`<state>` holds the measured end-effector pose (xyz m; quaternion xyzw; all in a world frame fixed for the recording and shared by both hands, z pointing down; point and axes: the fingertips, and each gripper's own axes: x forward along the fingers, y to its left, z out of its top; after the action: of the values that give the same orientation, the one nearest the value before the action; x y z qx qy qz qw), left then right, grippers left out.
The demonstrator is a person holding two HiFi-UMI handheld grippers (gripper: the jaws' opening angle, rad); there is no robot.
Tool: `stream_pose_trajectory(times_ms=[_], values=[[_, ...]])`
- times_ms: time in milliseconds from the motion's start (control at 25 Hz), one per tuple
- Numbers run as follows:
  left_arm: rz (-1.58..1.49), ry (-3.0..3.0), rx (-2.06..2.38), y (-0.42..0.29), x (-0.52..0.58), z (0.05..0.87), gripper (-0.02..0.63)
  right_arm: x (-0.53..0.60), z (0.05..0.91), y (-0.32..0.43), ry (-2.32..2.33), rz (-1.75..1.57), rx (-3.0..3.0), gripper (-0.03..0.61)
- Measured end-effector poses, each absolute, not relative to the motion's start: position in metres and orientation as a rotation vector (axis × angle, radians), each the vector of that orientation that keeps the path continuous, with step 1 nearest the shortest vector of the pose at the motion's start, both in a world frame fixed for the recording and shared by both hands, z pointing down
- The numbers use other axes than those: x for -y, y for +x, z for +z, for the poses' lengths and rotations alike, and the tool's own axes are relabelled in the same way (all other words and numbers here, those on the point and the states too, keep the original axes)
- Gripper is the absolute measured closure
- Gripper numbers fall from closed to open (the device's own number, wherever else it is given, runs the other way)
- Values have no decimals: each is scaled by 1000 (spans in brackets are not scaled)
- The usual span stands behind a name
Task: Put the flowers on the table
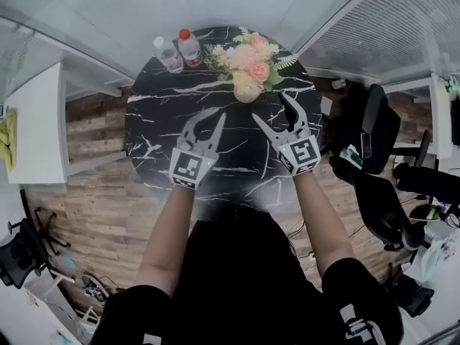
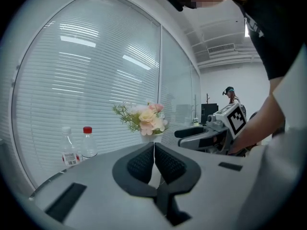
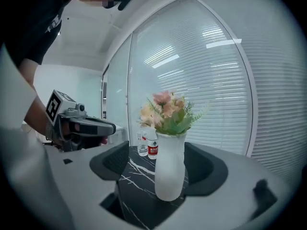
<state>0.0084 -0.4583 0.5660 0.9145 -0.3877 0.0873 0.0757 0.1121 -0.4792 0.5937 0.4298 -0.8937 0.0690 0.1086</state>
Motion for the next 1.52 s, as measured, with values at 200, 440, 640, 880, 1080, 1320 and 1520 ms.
stream_pose_trajectory(times_ms=[200, 440, 640, 880, 1080, 1320, 1520], values=[[275, 2756, 1135, 1, 423, 538, 600, 427, 557, 98, 1234, 265, 2669, 238], [257, 2756, 1061, -9, 374, 500, 600, 368, 490, 75, 1194, 207, 2756, 334], [245, 2795, 972, -9, 336, 460, 601, 332, 437, 60, 1170, 200, 2827, 462], [181, 2849, 956, -10, 306, 408, 601, 299, 405, 45, 1154, 157, 2857, 543], [150, 2893, 921, -4, 286, 387, 601, 279, 395, 42, 1180, 165, 2858, 558], [94, 2866, 844, 2, 275, 377, 601, 269, 382, 42, 1188, 148, 2869, 558], [92, 2888, 841, 5, 270, 371, 601, 262, 373, 42, 1173, 138, 2894, 558]])
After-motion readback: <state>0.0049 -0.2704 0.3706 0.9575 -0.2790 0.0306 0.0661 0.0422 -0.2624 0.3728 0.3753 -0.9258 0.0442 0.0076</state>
